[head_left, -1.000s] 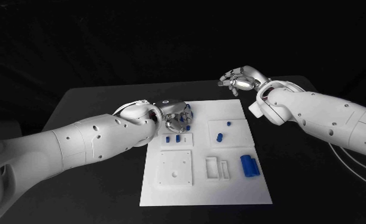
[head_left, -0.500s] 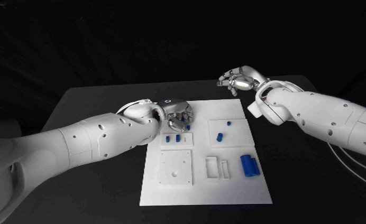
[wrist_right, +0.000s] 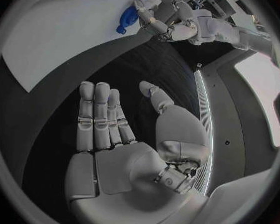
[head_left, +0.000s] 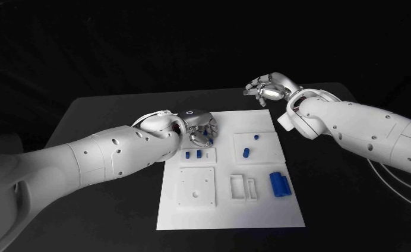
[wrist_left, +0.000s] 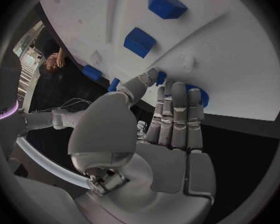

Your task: Assemble the parts on the task board

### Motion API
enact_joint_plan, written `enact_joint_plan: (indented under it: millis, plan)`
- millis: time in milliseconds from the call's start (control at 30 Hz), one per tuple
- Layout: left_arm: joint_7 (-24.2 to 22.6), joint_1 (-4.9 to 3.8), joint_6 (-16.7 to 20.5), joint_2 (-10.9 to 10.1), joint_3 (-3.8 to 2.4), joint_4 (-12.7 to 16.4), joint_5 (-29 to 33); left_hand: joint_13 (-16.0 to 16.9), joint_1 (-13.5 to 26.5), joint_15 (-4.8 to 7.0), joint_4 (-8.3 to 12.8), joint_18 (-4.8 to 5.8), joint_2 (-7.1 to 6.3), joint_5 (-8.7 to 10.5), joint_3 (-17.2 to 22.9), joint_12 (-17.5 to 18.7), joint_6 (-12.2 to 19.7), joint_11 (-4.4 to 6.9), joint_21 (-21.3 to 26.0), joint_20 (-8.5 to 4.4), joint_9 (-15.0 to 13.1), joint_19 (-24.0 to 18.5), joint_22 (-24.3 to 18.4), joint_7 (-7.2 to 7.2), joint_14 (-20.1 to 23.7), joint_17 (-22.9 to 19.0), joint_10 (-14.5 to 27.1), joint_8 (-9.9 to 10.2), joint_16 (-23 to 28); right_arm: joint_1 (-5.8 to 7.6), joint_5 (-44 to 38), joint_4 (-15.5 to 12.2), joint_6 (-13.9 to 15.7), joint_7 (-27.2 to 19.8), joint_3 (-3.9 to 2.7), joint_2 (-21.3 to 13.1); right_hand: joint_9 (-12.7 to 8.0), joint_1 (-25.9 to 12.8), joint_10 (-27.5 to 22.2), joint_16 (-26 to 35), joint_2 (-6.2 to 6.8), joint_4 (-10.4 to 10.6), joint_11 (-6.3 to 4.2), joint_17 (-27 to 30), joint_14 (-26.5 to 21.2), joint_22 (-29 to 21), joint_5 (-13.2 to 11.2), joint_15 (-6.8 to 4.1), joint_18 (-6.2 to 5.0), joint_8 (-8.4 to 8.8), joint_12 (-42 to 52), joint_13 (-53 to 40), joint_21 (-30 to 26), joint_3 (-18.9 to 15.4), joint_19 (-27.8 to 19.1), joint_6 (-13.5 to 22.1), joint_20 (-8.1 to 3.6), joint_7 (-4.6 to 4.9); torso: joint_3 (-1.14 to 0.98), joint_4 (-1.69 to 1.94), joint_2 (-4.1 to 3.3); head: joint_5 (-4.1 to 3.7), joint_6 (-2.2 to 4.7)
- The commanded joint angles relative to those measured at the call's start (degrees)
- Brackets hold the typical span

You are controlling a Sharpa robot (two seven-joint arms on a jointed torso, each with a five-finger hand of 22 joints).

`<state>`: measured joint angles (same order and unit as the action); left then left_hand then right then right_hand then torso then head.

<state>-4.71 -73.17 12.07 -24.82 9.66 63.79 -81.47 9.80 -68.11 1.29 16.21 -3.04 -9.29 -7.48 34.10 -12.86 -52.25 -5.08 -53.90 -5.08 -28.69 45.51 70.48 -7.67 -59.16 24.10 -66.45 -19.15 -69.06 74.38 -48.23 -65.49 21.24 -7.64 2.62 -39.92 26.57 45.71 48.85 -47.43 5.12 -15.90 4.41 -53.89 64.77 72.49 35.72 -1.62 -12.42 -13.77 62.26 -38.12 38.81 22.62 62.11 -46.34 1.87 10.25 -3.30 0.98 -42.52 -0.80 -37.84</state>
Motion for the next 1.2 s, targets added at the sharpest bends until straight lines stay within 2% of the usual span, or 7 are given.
enact_joint_plan:
  millis: [33,233,433,667,833,1200]
  plan:
    - [0.85,0.46,-3.2,0.06,0.3,0.04,-1.1,0.14,-0.09,0.14,0.0,-1.09,0.76,0.16,-0.29,-0.27,-0.75,0.2,-0.43,-1.79,0.02,0.52,0.13,0.03,-0.52,0.16,-0.47,-0.38,-0.44,0.0,0.25,-0.01,-0.28,-0.56,-0.05,0.04,-0.07,0.16,-0.35,-0.16,-0.18,-0.04,-0.13,0.1,-0.37,0.06,-0.02,-0.13,-2.58,-0.39,0.3,0.0,-0.19,0.15,0.26,-0.1,0.26,0.34,-0.01,0.05,0.1,-0.02,-0.12]
    - [3.55,0.46,-4.05,-0.18,0.3,-0.23,-1.46,0.22,-0.63,0.21,0.04,-1.18,1.45,-0.01,0.16,-0.23,-1.01,0.25,-0.43,-1.96,0.14,0.87,0.16,0.13,-0.53,0.19,-0.44,-0.31,-0.6,0.0,0.25,-0.06,-0.32,-0.63,-0.05,-0.12,-0.07,0.15,-0.36,-0.17,-0.19,-0.03,-0.13,0.1,-0.37,0.09,-0.02,-0.13,-2.58,-0.4,0.32,0.01,-0.2,0.15,0.26,-0.11,0.27,0.34,0.03,0.08,0.1,0.08,-0.18]
    - [4.34,0.46,-5.26,-0.33,0.3,-0.12,-1.46,0.62,-1.14,0.54,0.0,-1.21,1.96,0.03,0.53,-0.84,-1.49,0.62,-0.25,-2.11,0.21,1.38,0.03,0.26,-0.87,0.01,-1.48,-0.35,-0.45,0.0,0.25,0.0,-0.32,-0.7,-0.05,-0.05,-0.07,0.14,-0.36,-0.18,-0.21,-0.02,-0.13,0.11,-0.37,0.11,-0.02,-0.13,-2.58,-0.42,0.34,0.03,-0.21,0.15,0.27,-0.12,0.27,0.34,0.08,0.1,0.09,0.11,-0.14]
    - [3.96,0.6,-5.65,-0.34,0.31,0.18,-1.43,1.26,-1.54,1.1,-0.08,-1.08,3.33,0.0,0.95,-1.94,-2.38,1.22,0.27,-2.44,0.2,2.07,-0.36,0.53,-1.55,-0.5,-2.69,-0.57,0.32,-0.01,0.25,0.0,-0.32,-0.77,-0.05,0.0,-0.07,0.13,-0.37,-0.18,-0.22,-0.01,-0.14,0.11,-0.37,0.12,-0.01,-0.13,-2.58,-0.43,0.36,0.04,-0.21,0.16,0.27,-0.13,0.28,0.34,0.14,0.08,0.1,0.13,-0.14]
    - [3.39,0.84,-5.51,-0.23,0.31,0.04,-0.61,1.71,-1.73,1.75,-0.05,-1.03,4.27,-0.13,1.26,-2.61,-4.25,1.88,0.19,-2.99,0.03,3.22,-0.38,1.18,-3.06,-0.7,-3.93,-1.22,0.55,-0.01,0.25,0.03,-0.33,-0.79,-0.05,0.01,-0.07,0.11,-0.37,-0.19,-0.22,0.0,-0.14,0.11,-0.37,0.14,0.0,-0.14,-2.58,-0.44,0.37,0.05,-0.22,0.15,0.27,-0.14,0.28,0.33,0.07,0.08,0.08,0.11,-0.2]
    - [2.68,1.19,-4.12,-0.28,0.32,-0.01,0.03,1.83,-0.56,2.2,-0.21,-0.82,4.95,0.12,1.47,-2.35,-5.88,2.36,0.4,-3.47,0.05,3.84,-0.4,1.68,-4.03,-1.17,-5.5,-1.51,1.56,-0.01,0.25,-0.01,-0.28,-0.83,-0.05,0.0,-0.07,0.04,-0.39,-0.2,-0.26,0.05,-0.14,0.11,-0.37,0.17,0.04,-0.14,-2.58,-0.47,0.4,0.08,-0.24,0.14,0.28,-0.17,0.29,0.33,0.04,0.05,0.07,0.21,-0.14]
